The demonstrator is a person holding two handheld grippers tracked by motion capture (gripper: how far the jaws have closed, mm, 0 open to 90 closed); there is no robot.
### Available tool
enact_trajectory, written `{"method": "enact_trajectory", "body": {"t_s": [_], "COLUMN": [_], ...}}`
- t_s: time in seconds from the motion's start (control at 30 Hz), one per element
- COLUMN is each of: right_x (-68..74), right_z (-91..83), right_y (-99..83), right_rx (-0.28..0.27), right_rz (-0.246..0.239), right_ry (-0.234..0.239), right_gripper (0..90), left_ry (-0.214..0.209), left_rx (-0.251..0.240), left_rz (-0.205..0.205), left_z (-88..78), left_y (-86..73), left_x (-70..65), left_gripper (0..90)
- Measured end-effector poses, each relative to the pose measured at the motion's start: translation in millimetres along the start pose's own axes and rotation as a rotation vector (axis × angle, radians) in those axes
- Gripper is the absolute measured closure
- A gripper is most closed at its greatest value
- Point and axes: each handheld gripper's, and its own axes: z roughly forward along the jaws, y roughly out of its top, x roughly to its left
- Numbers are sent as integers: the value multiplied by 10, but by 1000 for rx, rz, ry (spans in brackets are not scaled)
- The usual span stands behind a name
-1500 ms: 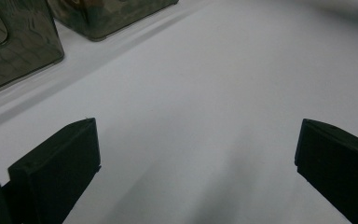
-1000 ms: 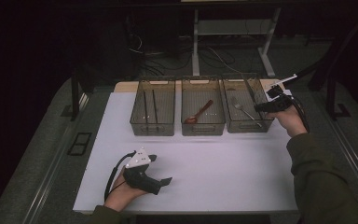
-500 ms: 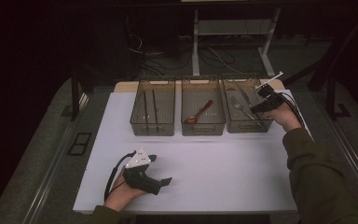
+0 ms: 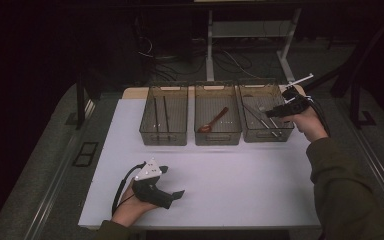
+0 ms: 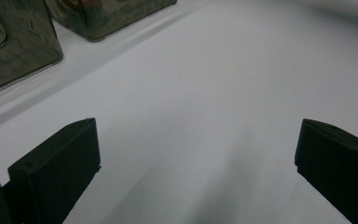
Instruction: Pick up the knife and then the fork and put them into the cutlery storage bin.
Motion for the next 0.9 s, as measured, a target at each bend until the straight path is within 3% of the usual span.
{"method": "enact_trajectory", "body": {"t_s": [0.27, 0.43, 0.6, 0.9], "right_x": [-4, 17, 16, 124], "right_z": [-92, -82, -103, -224], "right_y": [-86, -147, -201, -338], "right_rx": [-136, -163, -209, -271], "right_rz": [26, 15, 26, 4], "right_ry": [77, 45, 59, 58], "right_gripper": [398, 341, 281, 235], "left_ry": [4, 6, 6, 3], "left_rx": [3, 3, 7, 3], "left_rz": [1, -1, 2, 0], "left_z": [-11, -15, -21, 0], "left_y": [-4, -5, -5, 11], "left_x": [18, 26, 41, 52], "left_gripper": [0, 0, 0, 0]}}
